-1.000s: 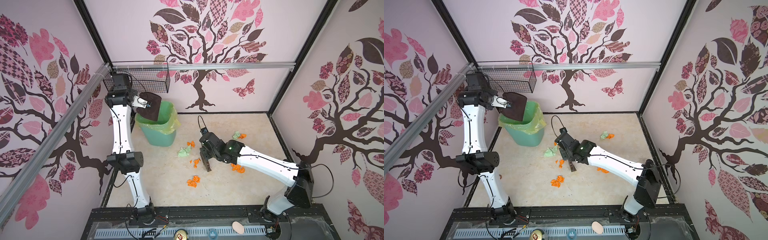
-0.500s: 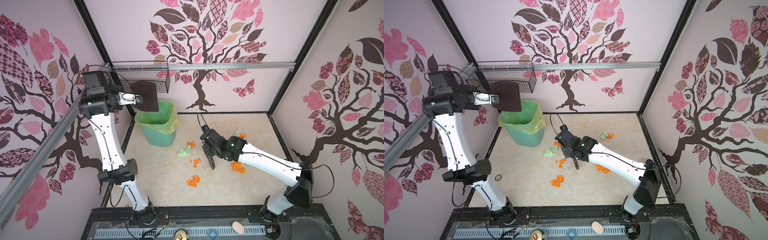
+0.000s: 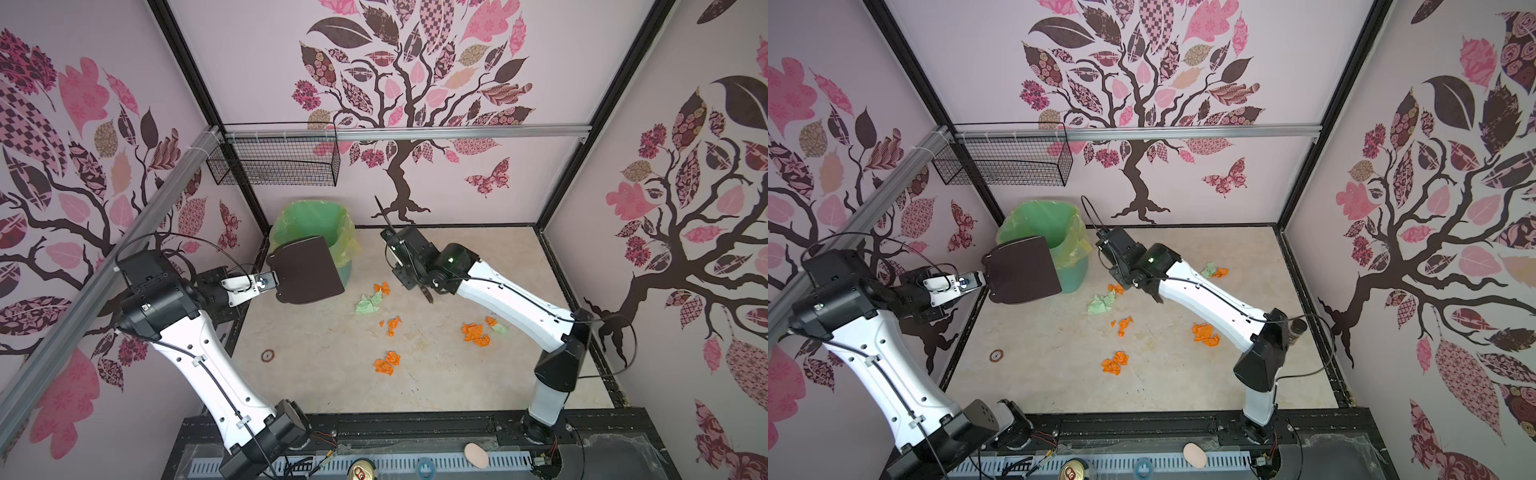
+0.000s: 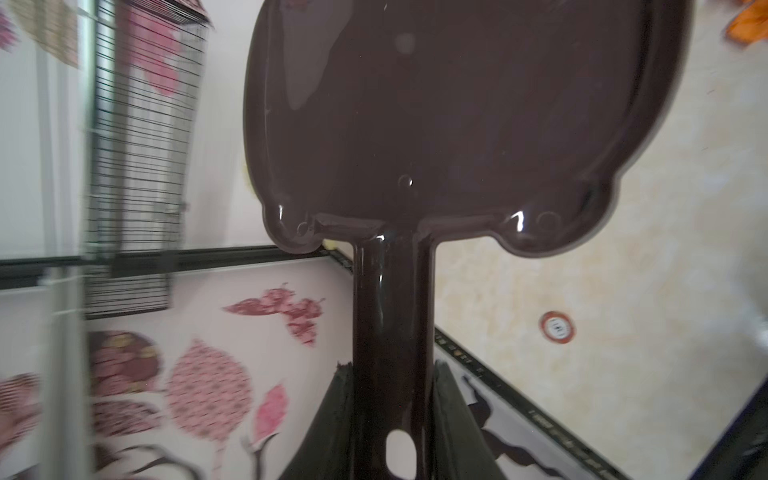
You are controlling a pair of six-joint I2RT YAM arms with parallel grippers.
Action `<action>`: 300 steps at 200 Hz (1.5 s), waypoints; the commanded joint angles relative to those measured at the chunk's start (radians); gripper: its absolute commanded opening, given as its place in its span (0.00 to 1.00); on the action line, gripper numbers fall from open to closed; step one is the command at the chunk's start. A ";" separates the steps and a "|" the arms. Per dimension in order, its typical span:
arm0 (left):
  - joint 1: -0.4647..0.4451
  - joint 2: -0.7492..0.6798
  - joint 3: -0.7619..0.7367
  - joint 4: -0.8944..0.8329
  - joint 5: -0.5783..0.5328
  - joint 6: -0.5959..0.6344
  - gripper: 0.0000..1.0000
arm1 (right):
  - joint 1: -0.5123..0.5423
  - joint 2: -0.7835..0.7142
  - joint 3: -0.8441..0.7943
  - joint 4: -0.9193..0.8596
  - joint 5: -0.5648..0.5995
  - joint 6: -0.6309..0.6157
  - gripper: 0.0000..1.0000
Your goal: Sweep away the paper scraps from the table
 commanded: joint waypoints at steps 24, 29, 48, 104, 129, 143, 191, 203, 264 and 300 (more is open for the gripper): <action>0.064 -0.144 -0.393 0.102 0.115 0.082 0.00 | -0.028 0.235 0.468 -0.212 -0.233 0.578 0.00; 0.064 -0.175 -0.467 0.168 0.120 0.073 0.00 | -0.027 0.237 0.446 -0.182 -0.265 0.623 0.00; 0.064 -0.276 -0.687 0.350 0.146 0.061 0.00 | -0.028 0.182 0.217 0.050 -0.345 0.776 0.00; 0.064 -0.221 -0.800 0.365 0.153 0.076 0.00 | -0.050 0.055 -0.356 0.630 -0.399 1.156 0.00; 0.065 -0.169 -0.762 0.327 0.136 0.105 0.00 | -0.051 0.056 -0.419 0.674 -0.362 1.190 0.00; 0.068 -0.166 -0.749 0.327 0.135 0.104 0.00 | -0.050 0.039 -0.454 0.665 -0.330 1.184 0.00; 0.069 -0.171 -0.750 0.339 0.173 0.102 0.00 | -0.082 -0.069 -0.586 0.610 -0.234 1.126 0.00; 0.068 -0.172 -0.750 0.334 0.172 0.102 0.00 | -0.092 -0.102 -0.626 0.606 -0.241 1.116 0.00; 0.068 -0.185 -0.750 0.321 0.154 0.118 0.00 | -0.092 -0.337 -0.903 0.539 -0.266 1.078 0.00; 0.068 -0.185 -0.766 0.337 0.157 0.126 0.00 | -0.092 -0.532 -1.011 0.472 -0.254 1.077 0.00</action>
